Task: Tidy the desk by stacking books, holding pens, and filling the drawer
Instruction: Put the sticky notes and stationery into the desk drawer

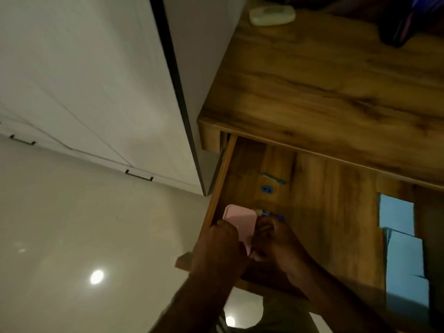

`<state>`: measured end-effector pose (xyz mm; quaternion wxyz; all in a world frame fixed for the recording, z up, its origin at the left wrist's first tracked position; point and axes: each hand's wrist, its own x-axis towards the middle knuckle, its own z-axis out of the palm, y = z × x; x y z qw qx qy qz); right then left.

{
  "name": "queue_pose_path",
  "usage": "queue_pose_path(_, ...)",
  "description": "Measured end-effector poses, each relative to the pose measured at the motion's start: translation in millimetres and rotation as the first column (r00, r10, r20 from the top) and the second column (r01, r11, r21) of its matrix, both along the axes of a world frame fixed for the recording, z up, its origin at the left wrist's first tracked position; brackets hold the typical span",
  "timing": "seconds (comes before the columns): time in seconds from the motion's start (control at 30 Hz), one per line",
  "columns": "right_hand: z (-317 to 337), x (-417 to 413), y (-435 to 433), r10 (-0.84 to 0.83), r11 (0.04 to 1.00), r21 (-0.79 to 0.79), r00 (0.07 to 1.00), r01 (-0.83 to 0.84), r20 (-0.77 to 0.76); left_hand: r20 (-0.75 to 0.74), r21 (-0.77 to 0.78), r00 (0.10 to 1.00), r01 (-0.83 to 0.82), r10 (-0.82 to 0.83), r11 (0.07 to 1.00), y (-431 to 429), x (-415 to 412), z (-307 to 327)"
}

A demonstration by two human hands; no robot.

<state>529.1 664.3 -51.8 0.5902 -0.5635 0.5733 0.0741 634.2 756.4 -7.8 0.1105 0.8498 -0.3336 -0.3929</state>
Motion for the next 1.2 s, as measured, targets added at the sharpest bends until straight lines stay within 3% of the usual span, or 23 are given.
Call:
queue_pose_path(0.07, 8.7, 1.3, 6.3, 0.008, 0.999, -0.035, 0.999, -0.01, -0.04, -0.002, 0.005, 0.999, 0.046, -0.046, 0.999, 2.9, 4.9, 4.0)
queue_pose_path(0.17, 21.7, -0.7, -1.3, 0.127, 0.947, -0.281, 0.986, -0.153, -0.108, 0.063, -0.004, 0.988, 0.14, -0.139, 0.99, 2.3, 24.3, 8.7)
queue_pose_path(0.27, 45.7, 7.9, -21.3, 0.168, 0.887, -0.414, 0.978, -0.206, -0.125, 0.186, -0.055, 0.961, 0.219, -0.205, 0.974, -12.1, 51.5, 18.2)
queue_pose_path(0.57, 83.3, 80.9, -166.7, 0.221, 0.737, -0.665, 0.973, -0.121, 0.067, 0.424, -0.293, 0.871, 0.392, -0.249, 0.872, -154.1, 125.5, 63.4)
queue_pose_path(0.8, 99.4, 150.5, -283.1, 0.275, 0.715, -0.698, 0.936, -0.047, 0.219, 0.489, -0.351, 0.861, 0.344, -0.143, 0.871, -277.6, 160.5, 63.3)
queue_pose_path(0.93, 93.9, 177.9, -336.9, 0.273, 0.696, -0.718, 0.928, -0.008, 0.254, 0.609, -0.33, 0.786, 0.374, -0.107, 0.867, -335.4, 178.1, 56.2)
queue_pose_path(1.1, 73.3, 216.8, -398.3, 0.249, 0.724, -0.689, 0.923, 0.025, 0.295, 0.658, -0.32, 0.734, 0.474, -0.167, 0.82, -413.0, 223.1, 30.5)
queue_pose_path(1.2, 61.2, 236.5, -425.8, 0.253, 0.699, -0.715, 0.935, 0.001, 0.248, 0.655, -0.255, 0.724, 0.48, -0.215, 0.839, -456.9, 255.5, 21.0)
